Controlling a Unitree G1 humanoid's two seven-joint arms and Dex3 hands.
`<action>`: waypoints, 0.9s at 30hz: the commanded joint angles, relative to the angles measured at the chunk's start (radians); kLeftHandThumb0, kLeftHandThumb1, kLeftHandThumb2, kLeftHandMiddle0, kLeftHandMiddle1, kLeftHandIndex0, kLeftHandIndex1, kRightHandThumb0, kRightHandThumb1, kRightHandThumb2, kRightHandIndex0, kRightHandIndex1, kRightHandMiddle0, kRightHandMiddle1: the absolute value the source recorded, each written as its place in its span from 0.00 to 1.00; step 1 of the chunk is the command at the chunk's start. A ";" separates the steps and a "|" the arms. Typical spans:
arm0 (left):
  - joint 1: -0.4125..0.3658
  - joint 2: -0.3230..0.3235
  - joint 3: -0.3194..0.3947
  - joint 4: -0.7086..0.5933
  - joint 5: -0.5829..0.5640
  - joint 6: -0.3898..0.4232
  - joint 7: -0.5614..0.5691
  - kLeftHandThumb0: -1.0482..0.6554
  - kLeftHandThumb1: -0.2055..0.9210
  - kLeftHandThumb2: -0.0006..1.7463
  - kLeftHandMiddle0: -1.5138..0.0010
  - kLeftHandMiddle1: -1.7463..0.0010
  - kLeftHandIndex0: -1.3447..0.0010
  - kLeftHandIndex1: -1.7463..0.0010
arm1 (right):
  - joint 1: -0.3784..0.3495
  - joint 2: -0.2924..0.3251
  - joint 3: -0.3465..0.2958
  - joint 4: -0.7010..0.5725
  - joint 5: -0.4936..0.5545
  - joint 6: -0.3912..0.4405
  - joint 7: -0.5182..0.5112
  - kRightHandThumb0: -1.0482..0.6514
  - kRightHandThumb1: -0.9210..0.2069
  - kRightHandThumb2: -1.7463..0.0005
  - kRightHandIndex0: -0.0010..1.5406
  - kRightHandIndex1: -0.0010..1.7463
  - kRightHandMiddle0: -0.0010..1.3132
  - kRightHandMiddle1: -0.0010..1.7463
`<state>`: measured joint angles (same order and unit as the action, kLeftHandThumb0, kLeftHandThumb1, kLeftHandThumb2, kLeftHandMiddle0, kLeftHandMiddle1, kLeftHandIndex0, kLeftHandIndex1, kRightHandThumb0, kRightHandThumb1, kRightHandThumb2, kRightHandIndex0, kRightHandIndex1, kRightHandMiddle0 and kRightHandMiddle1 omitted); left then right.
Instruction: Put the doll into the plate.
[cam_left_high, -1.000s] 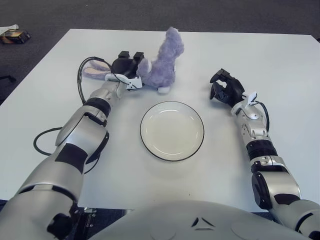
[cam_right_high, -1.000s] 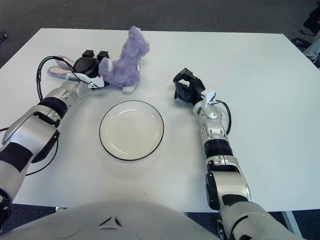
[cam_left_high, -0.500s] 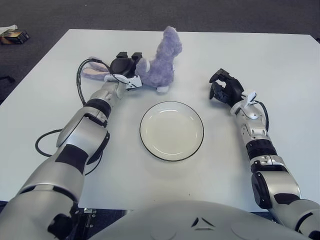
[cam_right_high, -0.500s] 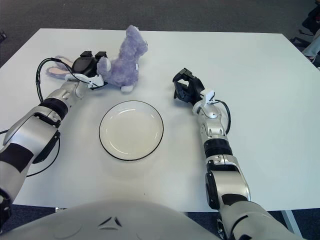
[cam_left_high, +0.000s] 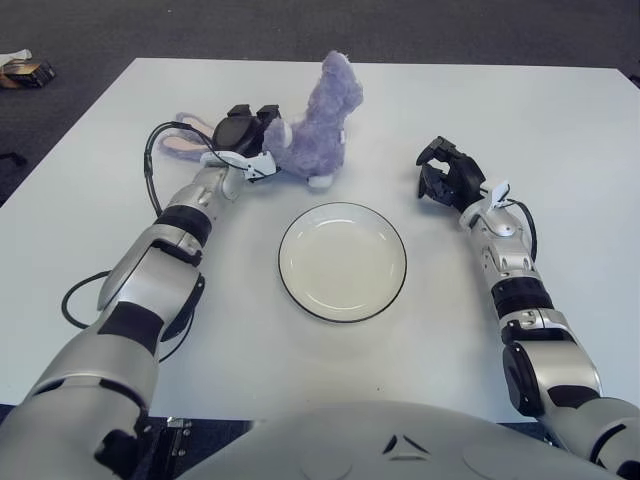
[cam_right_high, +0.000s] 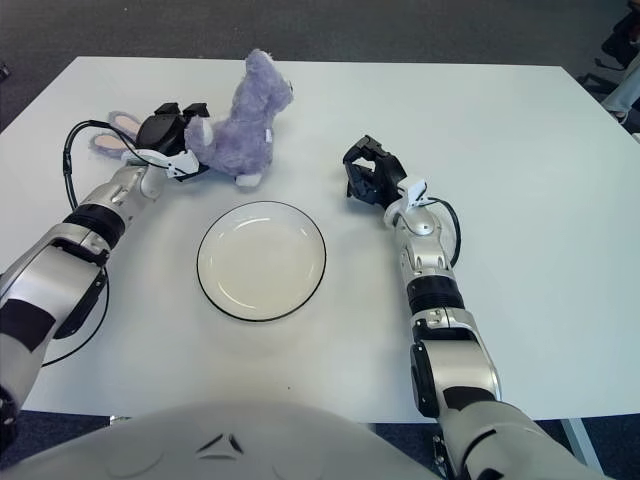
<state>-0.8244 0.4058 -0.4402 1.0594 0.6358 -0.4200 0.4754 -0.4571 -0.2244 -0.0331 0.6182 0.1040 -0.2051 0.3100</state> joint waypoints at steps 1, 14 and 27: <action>0.036 0.007 0.021 -0.051 -0.006 -0.027 0.037 0.92 0.34 0.85 0.53 0.00 0.29 0.00 | 0.056 -0.004 0.022 0.060 -0.042 0.062 -0.005 0.40 0.14 0.58 0.55 1.00 0.22 1.00; 0.075 0.009 0.059 -0.117 0.002 -0.186 0.141 0.91 0.38 0.82 0.55 0.00 0.35 0.00 | 0.048 -0.011 0.025 0.071 -0.032 0.075 0.017 0.40 0.11 0.60 0.53 1.00 0.21 1.00; 0.120 0.015 0.107 -0.263 -0.014 -0.350 0.128 0.93 0.30 0.88 0.50 0.00 0.24 0.00 | 0.044 -0.013 0.039 0.074 -0.054 0.065 0.006 0.40 0.15 0.57 0.55 1.00 0.23 1.00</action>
<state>-0.7174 0.4072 -0.3586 0.8484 0.6331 -0.7453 0.6014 -0.4757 -0.2336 -0.0215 0.6360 0.0976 -0.2033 0.3142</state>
